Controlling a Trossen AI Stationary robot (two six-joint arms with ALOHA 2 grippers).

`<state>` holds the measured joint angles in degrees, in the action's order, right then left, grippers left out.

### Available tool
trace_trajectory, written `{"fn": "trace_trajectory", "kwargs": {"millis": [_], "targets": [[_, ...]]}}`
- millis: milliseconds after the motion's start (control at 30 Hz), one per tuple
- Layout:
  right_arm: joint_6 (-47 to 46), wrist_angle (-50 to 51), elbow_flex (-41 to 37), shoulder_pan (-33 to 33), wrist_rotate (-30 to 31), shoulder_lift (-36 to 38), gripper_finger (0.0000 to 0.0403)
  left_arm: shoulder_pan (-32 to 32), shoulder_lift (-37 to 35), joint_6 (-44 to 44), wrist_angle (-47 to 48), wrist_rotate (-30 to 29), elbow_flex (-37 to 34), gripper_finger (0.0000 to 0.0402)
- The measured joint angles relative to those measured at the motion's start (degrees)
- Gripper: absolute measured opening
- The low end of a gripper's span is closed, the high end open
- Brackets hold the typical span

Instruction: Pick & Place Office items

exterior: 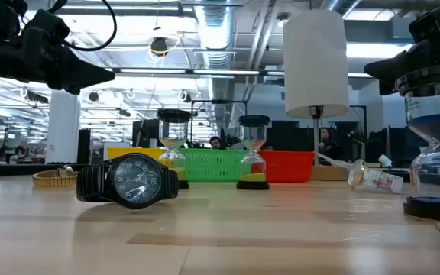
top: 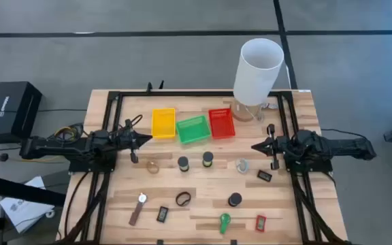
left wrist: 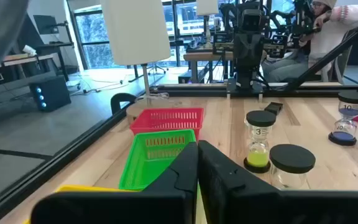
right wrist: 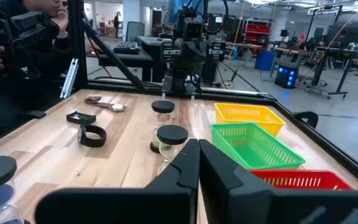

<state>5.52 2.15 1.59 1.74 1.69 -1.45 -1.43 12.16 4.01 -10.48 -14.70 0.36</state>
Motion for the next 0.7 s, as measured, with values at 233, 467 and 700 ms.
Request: {"fn": "trace_trajectory", "kwargs": {"millis": [233, 467, 700], "targets": [[0.84, -0.54, -0.05, 0.00, 0.01, 0.01, 0.0000, 0.02, 0.00, 0.00, -0.51, -0.02, 0.00, 0.0003], [0.27, -2.39, -0.08, 0.12, -0.06, 0.00, 0.0000, 0.02, 0.00, -1.50, -3.69, 0.00, 0.00, 0.0003], [3.10, -9.32, -0.08, -0.04, 0.87, 0.00, 0.0000, 0.00, 0.00, -5.34, -8.34, -0.02, 0.00, 0.0003]]}}
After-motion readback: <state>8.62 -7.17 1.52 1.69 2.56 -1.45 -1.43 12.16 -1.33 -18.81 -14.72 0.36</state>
